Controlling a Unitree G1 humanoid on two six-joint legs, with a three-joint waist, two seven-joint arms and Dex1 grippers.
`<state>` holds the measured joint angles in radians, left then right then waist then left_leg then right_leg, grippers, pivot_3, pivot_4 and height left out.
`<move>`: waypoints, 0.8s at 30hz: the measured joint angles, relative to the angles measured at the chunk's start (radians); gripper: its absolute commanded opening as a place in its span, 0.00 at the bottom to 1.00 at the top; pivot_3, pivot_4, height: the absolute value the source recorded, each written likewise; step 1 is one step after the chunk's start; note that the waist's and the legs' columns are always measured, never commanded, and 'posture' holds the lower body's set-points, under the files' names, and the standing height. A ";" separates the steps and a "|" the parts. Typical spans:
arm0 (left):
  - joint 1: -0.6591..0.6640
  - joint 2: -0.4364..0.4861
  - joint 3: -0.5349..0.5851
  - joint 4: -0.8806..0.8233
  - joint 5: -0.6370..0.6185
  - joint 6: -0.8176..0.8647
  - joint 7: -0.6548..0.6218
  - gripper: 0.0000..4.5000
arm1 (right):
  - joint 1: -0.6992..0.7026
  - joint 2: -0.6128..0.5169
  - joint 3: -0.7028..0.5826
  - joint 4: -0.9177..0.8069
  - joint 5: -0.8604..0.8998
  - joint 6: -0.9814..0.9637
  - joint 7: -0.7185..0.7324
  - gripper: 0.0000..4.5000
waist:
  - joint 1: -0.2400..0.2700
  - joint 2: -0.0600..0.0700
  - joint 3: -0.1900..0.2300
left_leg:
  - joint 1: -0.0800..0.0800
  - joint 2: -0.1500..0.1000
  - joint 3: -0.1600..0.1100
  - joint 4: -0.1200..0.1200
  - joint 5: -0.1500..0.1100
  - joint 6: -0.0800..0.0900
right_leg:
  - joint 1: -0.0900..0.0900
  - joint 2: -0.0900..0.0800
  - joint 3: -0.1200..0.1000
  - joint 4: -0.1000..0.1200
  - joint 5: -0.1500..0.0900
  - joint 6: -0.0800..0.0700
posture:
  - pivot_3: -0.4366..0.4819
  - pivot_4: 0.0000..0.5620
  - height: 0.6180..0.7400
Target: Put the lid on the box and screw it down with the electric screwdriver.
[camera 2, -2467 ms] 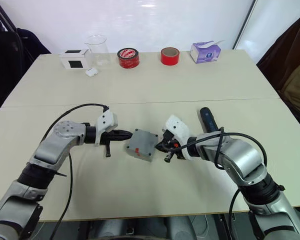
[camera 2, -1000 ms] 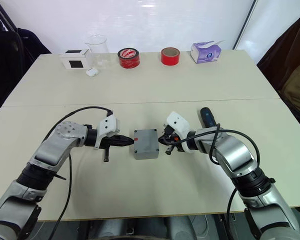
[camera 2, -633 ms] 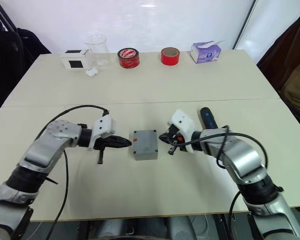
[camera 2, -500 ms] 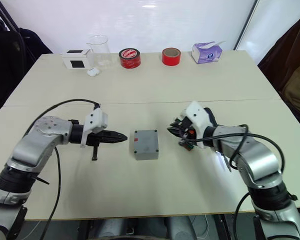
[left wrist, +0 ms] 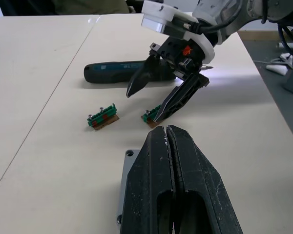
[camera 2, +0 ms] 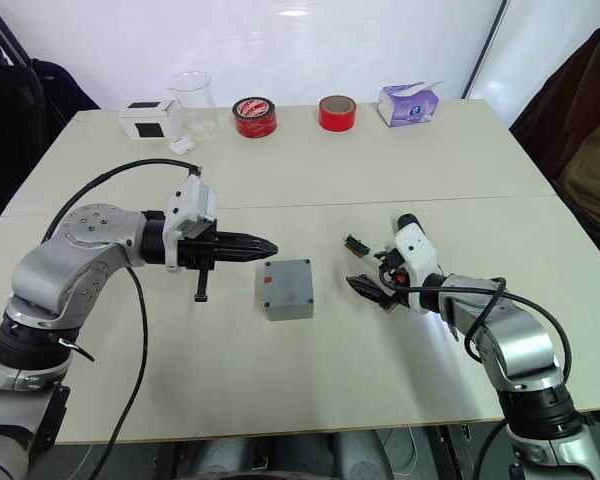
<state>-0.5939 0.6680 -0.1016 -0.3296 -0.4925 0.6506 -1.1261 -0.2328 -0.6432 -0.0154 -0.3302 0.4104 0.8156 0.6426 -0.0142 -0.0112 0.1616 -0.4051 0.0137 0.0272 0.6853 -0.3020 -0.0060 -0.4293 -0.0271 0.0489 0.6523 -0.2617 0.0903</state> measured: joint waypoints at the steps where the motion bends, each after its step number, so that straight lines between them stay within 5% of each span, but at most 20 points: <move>1: 0.000 0.001 -0.001 0.000 -0.001 0.001 0.000 0.00 | 0.000 0.000 0.001 0.013 -0.003 -0.005 0.000 0.91 | 0.000 0.000 0.000 | 0.000 0.000 0.000 0.000 0.000 0.000 | 0.000 0.000 0.000 0.000 0.000 0.000 | 0.48 0.27 1.00; 10: 0.025 0.020 -0.008 -0.009 0.002 -0.002 -0.001 0.00 | 0.004 0.006 0.007 0.058 -0.013 -0.017 0.001 0.91 | 0.001 0.000 0.000 | 0.000 0.000 0.000 0.000 0.000 0.000 | 0.000 0.000 0.000 0.000 0.000 0.000 | 0.48 0.27 1.00; 15: 0.030 0.020 -0.012 -0.009 0.002 -0.004 -0.001 0.00 | 0.004 0.008 0.007 0.059 -0.013 -0.017 0.001 0.56 | 0.001 0.000 0.000 | 0.000 0.000 0.000 0.000 0.000 0.000 | 0.000 0.000 0.000 0.000 0.000 0.000 | 0.48 0.27 1.00; 21: 0.030 0.020 -0.014 -0.009 0.002 -0.007 0.003 0.00 | 0.004 0.014 0.007 0.059 -0.013 -0.017 0.001 0.01 | 0.001 0.000 0.000 | 0.000 0.000 0.000 0.000 0.000 0.000 | 0.000 0.000 0.000 0.000 0.000 0.000 | 0.48 0.27 1.00; 24: 0.030 0.020 -0.017 -0.009 0.002 -0.007 0.008 0.00 | 0.003 0.014 0.007 0.058 -0.013 -0.019 0.002 0.01 | 0.001 0.000 0.000 | 0.000 0.000 0.000 0.000 0.000 0.000 | 0.000 0.000 0.000 0.000 0.000 0.000 | 0.48 0.27 1.00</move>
<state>-0.5638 0.6878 -0.1187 -0.3387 -0.4902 0.6431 -1.1182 -0.2296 -0.6294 -0.0084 -0.2717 0.3977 0.7966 0.6445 -0.0128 -0.0112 0.1616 -0.4051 0.0135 0.0272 0.6853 -0.3019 -0.0061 -0.4292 -0.0273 0.0489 0.6523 -0.2616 0.0903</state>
